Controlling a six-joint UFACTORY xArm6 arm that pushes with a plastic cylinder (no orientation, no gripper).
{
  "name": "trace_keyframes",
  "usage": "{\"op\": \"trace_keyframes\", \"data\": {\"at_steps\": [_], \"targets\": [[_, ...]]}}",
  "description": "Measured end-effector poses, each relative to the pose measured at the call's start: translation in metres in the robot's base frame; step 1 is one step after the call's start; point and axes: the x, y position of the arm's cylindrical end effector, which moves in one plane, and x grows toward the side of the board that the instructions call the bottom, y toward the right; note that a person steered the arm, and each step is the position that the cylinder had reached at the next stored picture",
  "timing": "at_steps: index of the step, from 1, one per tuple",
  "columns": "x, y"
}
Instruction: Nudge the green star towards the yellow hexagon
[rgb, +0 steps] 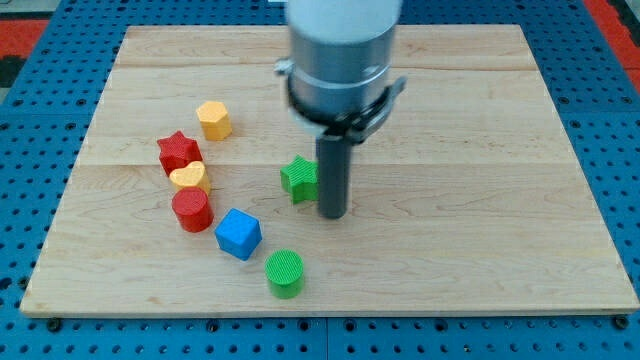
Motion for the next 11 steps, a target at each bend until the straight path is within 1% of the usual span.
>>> {"op": "trace_keyframes", "data": {"at_steps": [1, 2, 3, 4, 5, 6, 7, 8, 9, 10, 11], "targets": [[-0.025, -0.007], [-0.074, 0.011], [-0.090, 0.030], [-0.051, 0.058], [-0.059, 0.015], [-0.087, -0.024], [-0.068, 0.022], [-0.049, 0.082], [-0.001, 0.105], [0.061, 0.076], [0.082, 0.013]]}}
